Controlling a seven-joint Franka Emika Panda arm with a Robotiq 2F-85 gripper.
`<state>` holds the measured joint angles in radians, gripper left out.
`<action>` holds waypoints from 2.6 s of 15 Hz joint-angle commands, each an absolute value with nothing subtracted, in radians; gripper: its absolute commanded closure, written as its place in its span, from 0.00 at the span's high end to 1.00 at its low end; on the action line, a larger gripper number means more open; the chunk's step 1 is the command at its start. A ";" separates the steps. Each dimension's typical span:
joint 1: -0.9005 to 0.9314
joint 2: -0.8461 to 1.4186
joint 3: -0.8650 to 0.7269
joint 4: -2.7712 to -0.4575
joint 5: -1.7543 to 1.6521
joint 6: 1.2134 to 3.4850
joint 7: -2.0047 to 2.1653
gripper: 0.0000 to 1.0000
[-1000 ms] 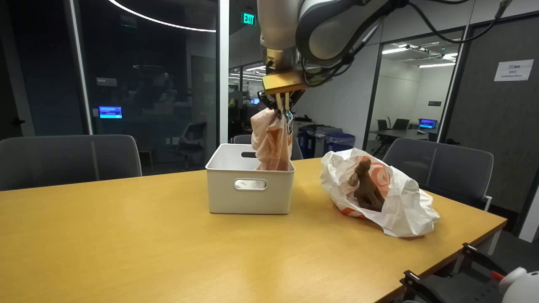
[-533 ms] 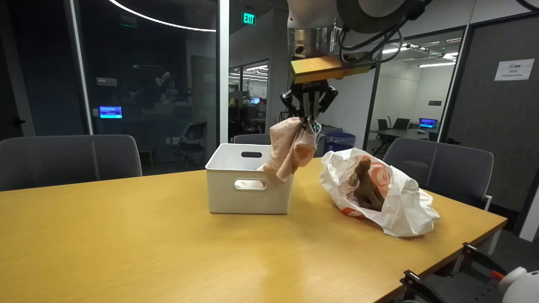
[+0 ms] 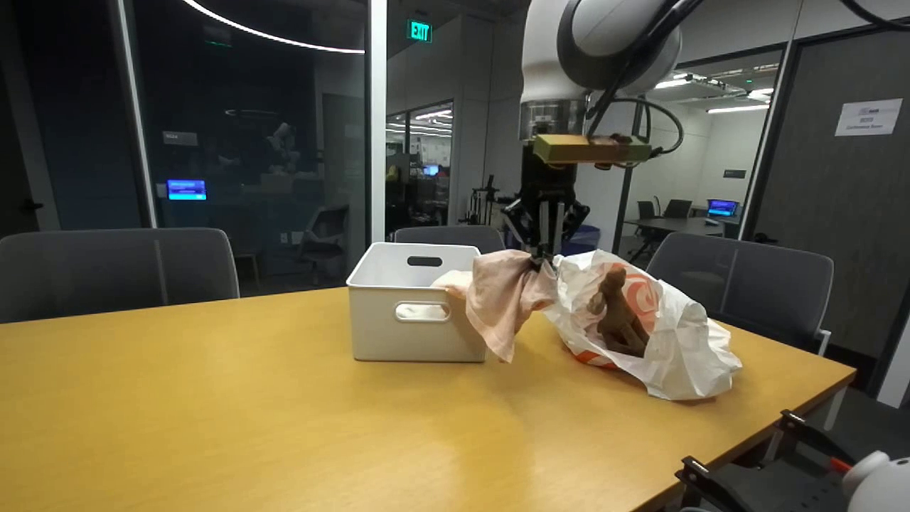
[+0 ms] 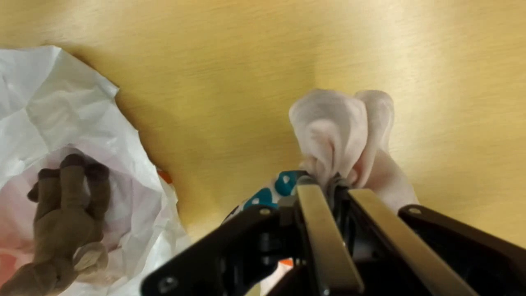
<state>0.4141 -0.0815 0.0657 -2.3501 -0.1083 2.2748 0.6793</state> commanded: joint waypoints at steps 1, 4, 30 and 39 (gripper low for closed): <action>0.409 0.024 0.016 -2.322 0.108 2.311 0.405 0.09; 0.311 0.023 0.107 -2.341 0.124 2.295 0.389 0.17; 0.276 0.409 0.090 -2.213 0.002 2.677 0.331 1.00; 0.236 0.523 0.130 -2.138 0.035 2.618 0.228 1.00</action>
